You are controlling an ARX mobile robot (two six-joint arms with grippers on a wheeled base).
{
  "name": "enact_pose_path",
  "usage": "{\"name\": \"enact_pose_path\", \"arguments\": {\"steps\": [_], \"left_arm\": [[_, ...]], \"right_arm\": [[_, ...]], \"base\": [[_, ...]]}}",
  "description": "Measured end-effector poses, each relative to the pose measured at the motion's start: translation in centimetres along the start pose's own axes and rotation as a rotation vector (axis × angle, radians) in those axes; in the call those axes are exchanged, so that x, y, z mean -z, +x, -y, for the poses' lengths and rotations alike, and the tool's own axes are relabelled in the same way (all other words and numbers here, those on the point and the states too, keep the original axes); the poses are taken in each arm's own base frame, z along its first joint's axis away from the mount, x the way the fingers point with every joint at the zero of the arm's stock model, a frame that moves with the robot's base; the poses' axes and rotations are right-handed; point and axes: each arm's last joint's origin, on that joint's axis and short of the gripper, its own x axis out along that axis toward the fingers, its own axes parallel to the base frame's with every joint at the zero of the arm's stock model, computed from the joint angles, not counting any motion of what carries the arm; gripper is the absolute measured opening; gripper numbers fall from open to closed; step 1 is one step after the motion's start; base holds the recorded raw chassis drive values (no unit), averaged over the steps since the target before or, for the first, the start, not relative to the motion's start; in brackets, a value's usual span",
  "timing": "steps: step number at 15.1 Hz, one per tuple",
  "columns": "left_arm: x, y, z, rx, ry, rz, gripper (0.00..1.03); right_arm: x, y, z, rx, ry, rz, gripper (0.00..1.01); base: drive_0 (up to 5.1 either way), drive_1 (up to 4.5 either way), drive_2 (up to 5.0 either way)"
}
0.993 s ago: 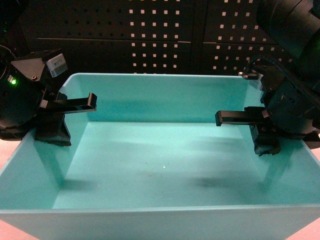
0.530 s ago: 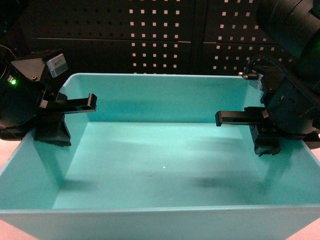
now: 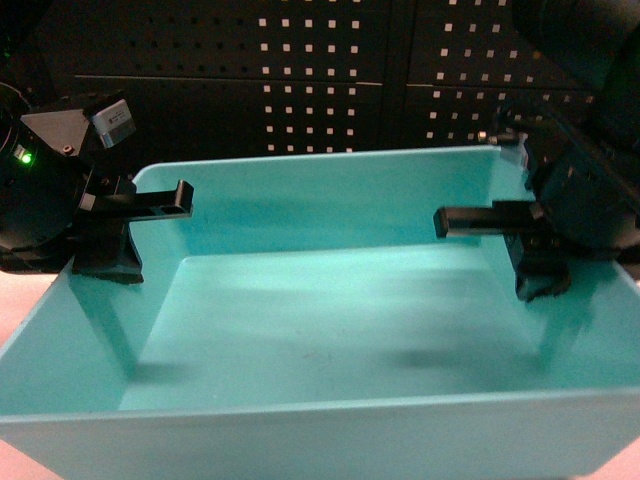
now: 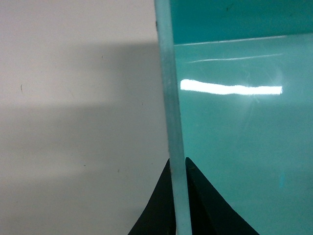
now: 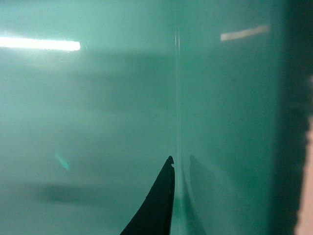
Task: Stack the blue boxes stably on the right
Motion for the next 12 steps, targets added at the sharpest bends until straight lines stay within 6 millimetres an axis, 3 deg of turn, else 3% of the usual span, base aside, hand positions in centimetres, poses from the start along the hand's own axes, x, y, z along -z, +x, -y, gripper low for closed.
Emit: {"name": "enact_pose_path", "arguments": {"steps": [1, 2, 8, 12], "left_arm": [[-0.2, -0.3, 0.0, 0.002, -0.002, 0.013, 0.04], [-0.2, -0.3, -0.2, -0.008, -0.015, 0.013, 0.02], [-0.4, -0.4, -0.2, -0.023, -0.032, 0.012, 0.02], [-3.1, -2.0, 0.2, -0.042, -0.033, 0.102, 0.02]], "right_arm": [[-1.5, -1.2, -0.5, 0.001, -0.037, 0.040, 0.08], [-1.8, -0.1, -0.9, -0.009, -0.030, -0.004, 0.08], [-2.1, -0.7, -1.1, -0.012, -0.022, -0.021, 0.08], [-3.7, -2.8, -1.4, -0.024, 0.010, 0.034, 0.08]], "base": [[0.0, 0.00, 0.0], [0.0, 0.00, 0.0], [0.0, 0.00, 0.0], [0.0, 0.00, 0.0]]}}
